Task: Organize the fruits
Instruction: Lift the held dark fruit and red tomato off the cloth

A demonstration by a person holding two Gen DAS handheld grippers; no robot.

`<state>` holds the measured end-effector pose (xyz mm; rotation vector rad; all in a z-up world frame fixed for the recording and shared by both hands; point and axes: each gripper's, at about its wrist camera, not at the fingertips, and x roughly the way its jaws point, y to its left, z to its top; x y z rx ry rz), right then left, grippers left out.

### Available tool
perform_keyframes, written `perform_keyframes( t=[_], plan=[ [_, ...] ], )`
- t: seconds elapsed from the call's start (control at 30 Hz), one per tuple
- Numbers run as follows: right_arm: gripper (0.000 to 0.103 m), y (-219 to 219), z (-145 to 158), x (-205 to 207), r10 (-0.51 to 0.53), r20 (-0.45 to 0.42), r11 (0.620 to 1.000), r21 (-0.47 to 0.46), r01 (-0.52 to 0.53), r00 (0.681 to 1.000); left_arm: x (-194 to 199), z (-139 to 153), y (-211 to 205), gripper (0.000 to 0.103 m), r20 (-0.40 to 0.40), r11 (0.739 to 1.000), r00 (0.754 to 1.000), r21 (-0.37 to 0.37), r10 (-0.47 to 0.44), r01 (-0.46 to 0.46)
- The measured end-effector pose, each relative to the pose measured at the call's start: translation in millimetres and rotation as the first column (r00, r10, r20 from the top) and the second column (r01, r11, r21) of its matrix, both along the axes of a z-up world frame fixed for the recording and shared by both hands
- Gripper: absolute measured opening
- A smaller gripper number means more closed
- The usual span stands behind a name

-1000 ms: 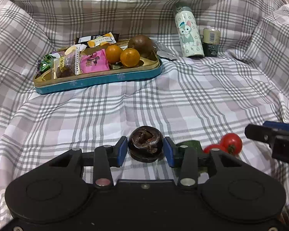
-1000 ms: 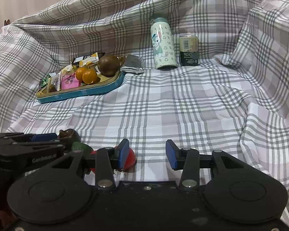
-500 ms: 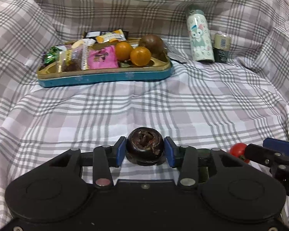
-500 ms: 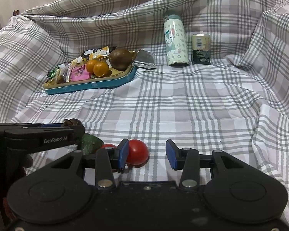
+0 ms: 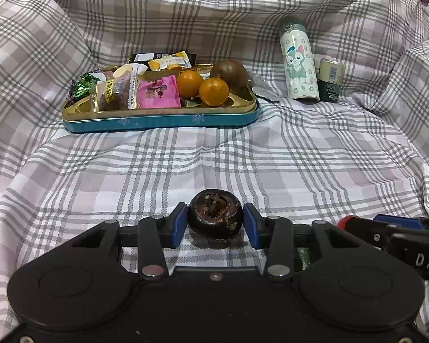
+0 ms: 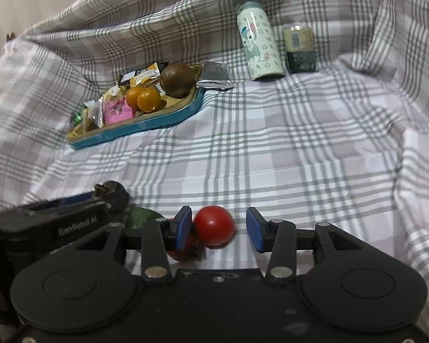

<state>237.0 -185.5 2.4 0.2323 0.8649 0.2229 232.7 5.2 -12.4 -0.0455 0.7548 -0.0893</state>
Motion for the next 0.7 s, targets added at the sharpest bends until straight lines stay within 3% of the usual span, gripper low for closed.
perform_keyframes(
  t=[0.13, 0.33, 0.53, 0.7],
  plan=[
    [0.045, -7.4, -1.9, 1.8, -0.019, -0.06, 0.996, 0.084, 0.025, 0.998, 0.0, 1.7, 4.4, 0.051, 0.005, 1.0, 1.0, -0.013, 0.011, -0.011],
    [0.046, -8.2, -2.5, 4.5, -0.023, -0.098, 0.992, 0.12, 0.035, 0.995, 1.0, 2.8, 8.9, 0.051, 0.001, 0.999, 1.0, -0.034, 0.024, -0.024],
    [0.047, -4.1, -3.3, 14.9, -0.04, -0.092, 0.995, 0.09, 0.048, 0.995, -0.3, 3.5, 6.9, 0.051, 0.009, 1.0, 1.0, -0.023, 0.02, -0.019],
    [0.038, -0.7, 1.4, 8.7, -0.026, -0.018, 0.999, 0.019, 0.026, 1.0, 0.2, 3.7, 9.6, 0.051, 0.008, 0.999, 0.999, -0.025, 0.031, -0.031]
  ],
)
